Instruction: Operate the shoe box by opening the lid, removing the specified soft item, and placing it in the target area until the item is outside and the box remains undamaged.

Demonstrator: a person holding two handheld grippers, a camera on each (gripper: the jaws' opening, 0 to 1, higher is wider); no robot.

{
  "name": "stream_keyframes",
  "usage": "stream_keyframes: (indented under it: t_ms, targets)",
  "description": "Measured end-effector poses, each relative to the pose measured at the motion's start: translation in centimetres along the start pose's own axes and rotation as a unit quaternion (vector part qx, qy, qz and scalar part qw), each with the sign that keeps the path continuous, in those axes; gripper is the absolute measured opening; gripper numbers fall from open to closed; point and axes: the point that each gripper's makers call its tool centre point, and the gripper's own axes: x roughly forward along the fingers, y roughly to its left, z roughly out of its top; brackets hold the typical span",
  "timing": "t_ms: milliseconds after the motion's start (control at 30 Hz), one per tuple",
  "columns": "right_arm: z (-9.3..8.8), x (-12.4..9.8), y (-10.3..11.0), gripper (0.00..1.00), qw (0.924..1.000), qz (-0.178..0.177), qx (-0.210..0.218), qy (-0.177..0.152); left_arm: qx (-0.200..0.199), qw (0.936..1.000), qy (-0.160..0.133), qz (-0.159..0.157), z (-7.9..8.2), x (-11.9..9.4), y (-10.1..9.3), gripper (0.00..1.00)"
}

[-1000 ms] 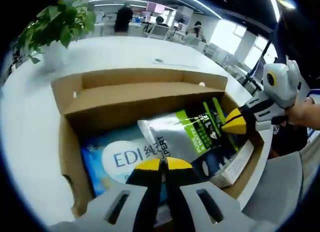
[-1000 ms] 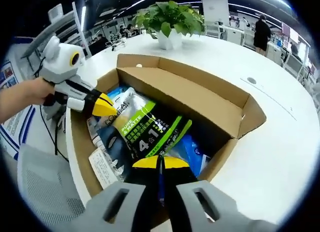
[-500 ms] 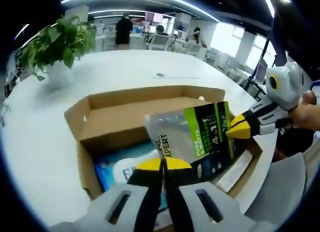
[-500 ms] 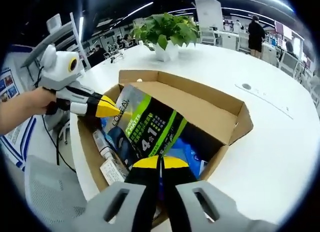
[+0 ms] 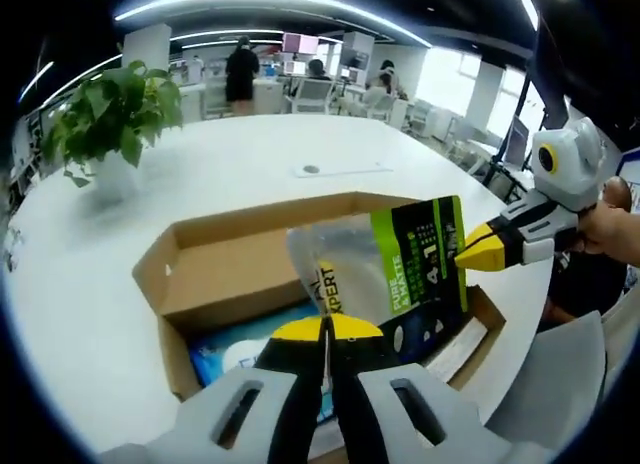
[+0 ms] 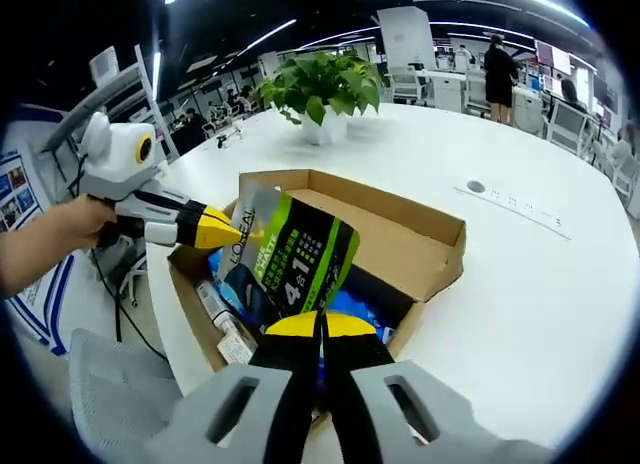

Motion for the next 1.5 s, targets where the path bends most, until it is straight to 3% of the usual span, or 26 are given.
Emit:
stream_keyframes:
  t_ms: [367,1000,1500]
  targets:
    - [0.0,-3.4,-2.2,0.0,0.9997,-0.023,0.009,-0.008,0.013,0.9996,-0.011,-0.022,2.0,0.3,-3.6,0.0]
    - [-1.5,-7.3,-5.8,0.0,0.9973,-0.066,0.028,-0.011,0.016,0.9986,-0.015,-0.049,3.0,2.2,-8.2,0.0]
    - [-3.7,-9.6,-8.8,0.0,0.9946,-0.09,0.051,-0.002,0.033,0.9967,-0.001,-0.073,3.1,4.6,-11.6,0.0]
